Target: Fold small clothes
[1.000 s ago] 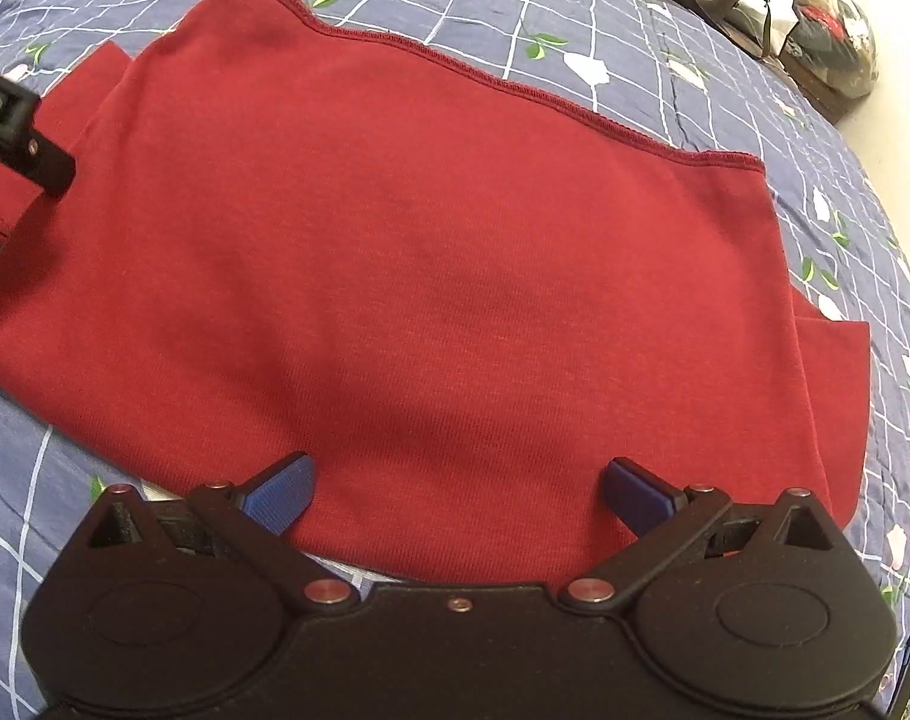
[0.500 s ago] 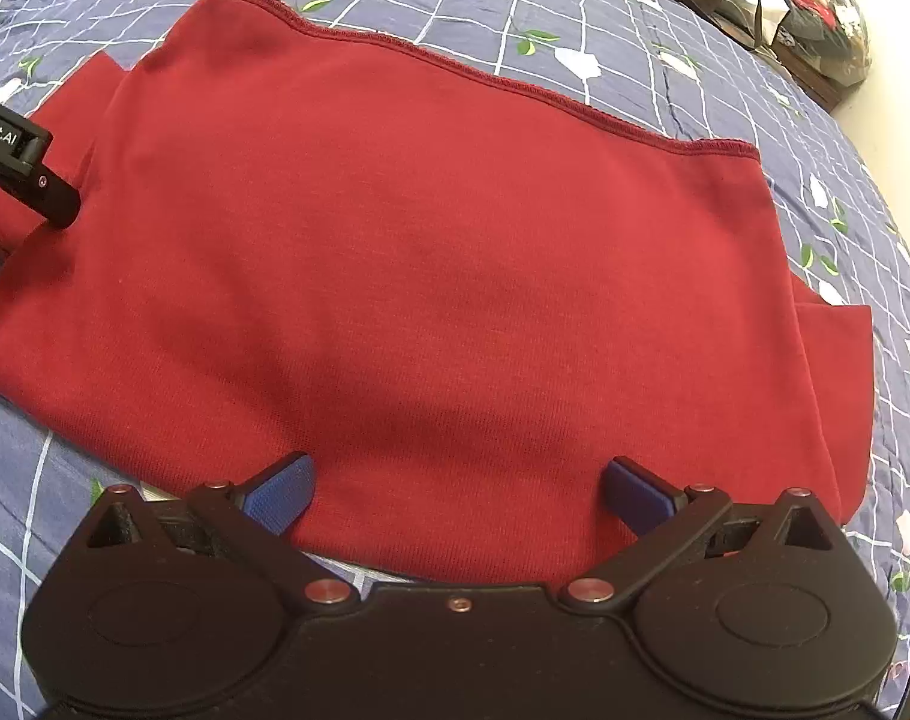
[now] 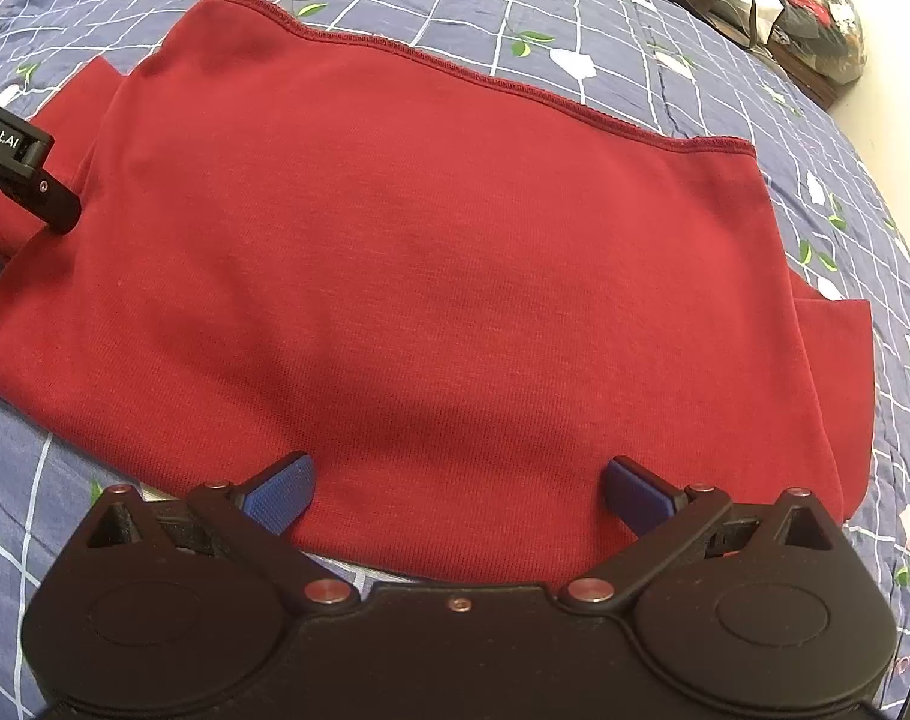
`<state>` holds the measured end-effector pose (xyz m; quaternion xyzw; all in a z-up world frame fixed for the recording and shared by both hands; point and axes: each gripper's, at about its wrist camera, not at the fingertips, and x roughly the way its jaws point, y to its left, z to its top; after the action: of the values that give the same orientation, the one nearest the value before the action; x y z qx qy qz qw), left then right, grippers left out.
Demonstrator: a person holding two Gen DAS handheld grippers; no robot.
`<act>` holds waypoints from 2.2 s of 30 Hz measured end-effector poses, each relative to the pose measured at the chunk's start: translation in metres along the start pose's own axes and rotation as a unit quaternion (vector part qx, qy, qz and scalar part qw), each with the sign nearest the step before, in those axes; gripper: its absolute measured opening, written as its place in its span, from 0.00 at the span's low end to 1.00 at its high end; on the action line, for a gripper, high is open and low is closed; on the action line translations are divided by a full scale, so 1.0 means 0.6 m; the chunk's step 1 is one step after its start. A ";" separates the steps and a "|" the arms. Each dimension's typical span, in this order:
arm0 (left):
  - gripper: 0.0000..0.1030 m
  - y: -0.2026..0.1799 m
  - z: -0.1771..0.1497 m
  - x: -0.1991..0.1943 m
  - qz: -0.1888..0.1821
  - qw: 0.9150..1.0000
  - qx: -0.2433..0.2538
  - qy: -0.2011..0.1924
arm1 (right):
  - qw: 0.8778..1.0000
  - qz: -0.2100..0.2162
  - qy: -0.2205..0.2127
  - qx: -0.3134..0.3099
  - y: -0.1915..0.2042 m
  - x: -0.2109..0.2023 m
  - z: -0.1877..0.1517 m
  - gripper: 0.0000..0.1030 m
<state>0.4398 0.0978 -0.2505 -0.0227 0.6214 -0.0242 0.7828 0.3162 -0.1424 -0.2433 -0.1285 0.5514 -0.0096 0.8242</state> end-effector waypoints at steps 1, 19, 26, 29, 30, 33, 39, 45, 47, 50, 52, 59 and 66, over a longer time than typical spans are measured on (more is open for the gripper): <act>1.00 0.001 0.000 0.000 0.000 1.000 0.000 0.000 | 1.000 0.000 0.000 0.000 0.000 0.000 0.000 0.99; 0.97 0.004 0.004 -0.005 0.008 0.999 -0.032 0.011 | 0.999 0.015 0.030 -0.002 -0.009 0.008 0.018 0.99; 0.72 -0.021 -0.001 -0.024 0.016 0.999 -0.033 -0.001 | 0.998 0.029 0.047 -0.002 -0.017 0.018 0.029 1.00; 0.60 -0.033 0.000 -0.035 0.030 0.999 -0.032 -0.006 | 0.998 0.037 0.042 0.001 -0.023 0.021 0.028 1.00; 0.54 -0.040 0.001 -0.040 0.035 0.999 -0.031 -0.009 | 0.998 0.040 0.041 0.001 -0.025 0.022 0.029 1.00; 0.35 -0.058 0.003 -0.054 0.050 0.998 -0.033 -0.016 | 0.997 0.050 0.050 -0.007 -0.033 0.023 0.030 1.00; 0.13 -0.074 0.003 -0.084 0.074 0.996 -0.053 -0.025 | 0.986 0.098 0.109 -0.078 -0.048 0.027 0.057 1.00; 0.08 -0.106 -0.003 -0.113 0.084 0.994 -0.051 -0.042 | 0.984 0.093 0.080 -0.132 -0.096 -0.010 0.054 1.00; 0.07 -0.120 -0.004 -0.133 0.080 0.994 -0.055 -0.052 | 0.985 0.092 0.070 -0.129 -0.123 -0.024 0.046 1.00; 0.07 -0.150 -0.004 -0.164 0.066 0.994 -0.057 -0.070 | 0.987 0.087 0.059 -0.124 -0.165 -0.041 0.029 1.00; 0.07 -0.179 -0.003 -0.184 0.057 0.994 -0.050 -0.077 | 0.988 0.083 0.056 -0.118 -0.192 -0.049 0.018 1.00; 0.07 -0.337 0.002 -0.232 0.010 0.995 0.012 -0.099 | 0.993 0.067 0.051 -0.084 -0.301 -0.067 -0.028 1.00; 0.07 -0.518 -0.018 -0.198 -0.047 0.992 0.081 -0.079 | 0.996 0.041 0.067 -0.037 -0.401 -0.058 -0.073 1.00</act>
<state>0.3993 -0.2045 -0.1173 0.0095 0.5518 -0.1096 0.8267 0.2932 -0.3785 -0.1740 -0.1353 0.6105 0.0362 0.7795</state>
